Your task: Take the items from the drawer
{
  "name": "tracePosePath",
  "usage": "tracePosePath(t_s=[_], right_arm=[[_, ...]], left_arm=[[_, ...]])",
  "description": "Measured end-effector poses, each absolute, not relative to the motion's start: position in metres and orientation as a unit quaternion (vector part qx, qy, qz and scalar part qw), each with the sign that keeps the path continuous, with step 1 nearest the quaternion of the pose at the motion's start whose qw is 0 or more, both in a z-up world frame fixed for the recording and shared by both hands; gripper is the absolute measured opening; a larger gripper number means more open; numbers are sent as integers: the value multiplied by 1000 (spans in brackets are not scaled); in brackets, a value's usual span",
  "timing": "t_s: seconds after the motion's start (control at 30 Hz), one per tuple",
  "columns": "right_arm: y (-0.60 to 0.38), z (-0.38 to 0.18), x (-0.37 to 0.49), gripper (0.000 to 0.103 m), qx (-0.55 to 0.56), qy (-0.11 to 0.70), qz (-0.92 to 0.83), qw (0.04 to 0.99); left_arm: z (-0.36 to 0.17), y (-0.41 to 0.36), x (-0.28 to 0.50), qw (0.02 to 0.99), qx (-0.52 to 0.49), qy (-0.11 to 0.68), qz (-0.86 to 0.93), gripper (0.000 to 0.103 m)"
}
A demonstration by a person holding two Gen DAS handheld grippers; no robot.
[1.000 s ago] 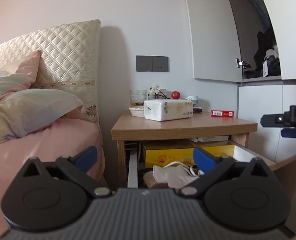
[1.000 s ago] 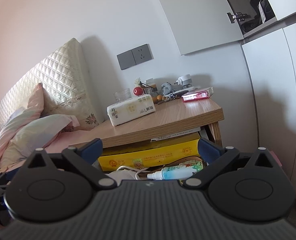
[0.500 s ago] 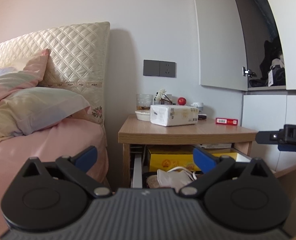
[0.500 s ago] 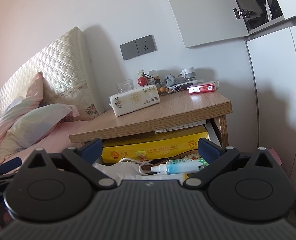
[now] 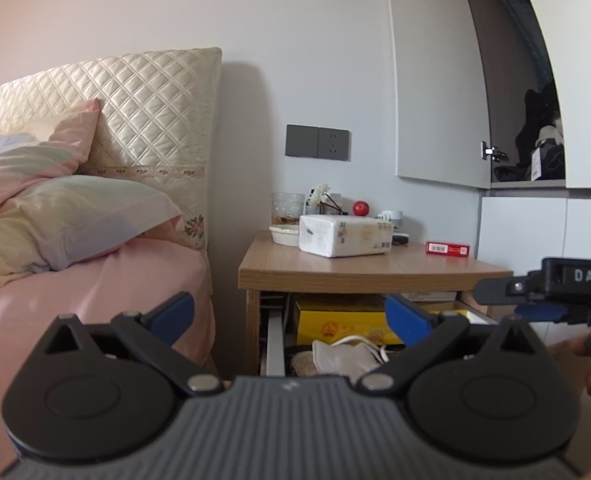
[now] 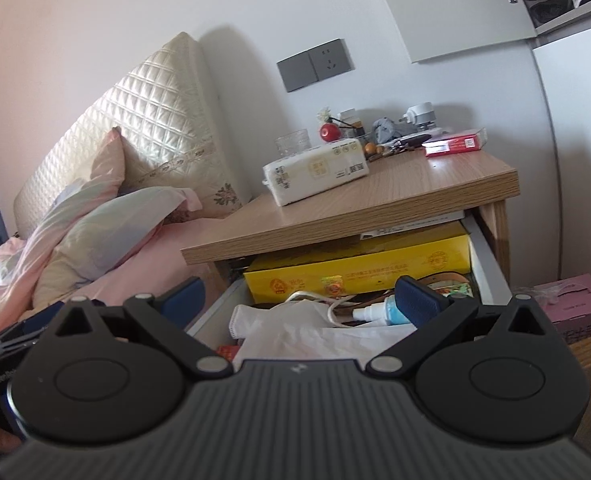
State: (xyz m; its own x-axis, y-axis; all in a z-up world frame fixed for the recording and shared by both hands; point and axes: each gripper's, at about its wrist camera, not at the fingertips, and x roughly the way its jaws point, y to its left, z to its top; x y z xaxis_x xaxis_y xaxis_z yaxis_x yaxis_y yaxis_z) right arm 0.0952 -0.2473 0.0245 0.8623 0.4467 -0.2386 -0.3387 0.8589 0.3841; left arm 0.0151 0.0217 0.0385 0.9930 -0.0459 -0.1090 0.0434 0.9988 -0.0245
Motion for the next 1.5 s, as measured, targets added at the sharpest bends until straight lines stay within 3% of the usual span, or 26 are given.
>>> tracePosePath(t_s=[0.3, 0.47, 0.87, 1.5], right_arm=[[-246, 30, 125, 103, 183, 247, 209, 928], [-235, 46, 148, 103, 133, 300, 207, 922], [-219, 37, 215, 103, 105, 499, 158, 845], [-145, 19, 251, 103, -88, 593, 159, 784]], left_arm=[[39, 28, 7, 997, -29, 47, -48, 103], [41, 38, 3, 997, -52, 38, -47, 103], [41, 42, 5, 996, -61, 43, -37, 103], [36, 50, 10, 993, -95, 60, -36, 103]])
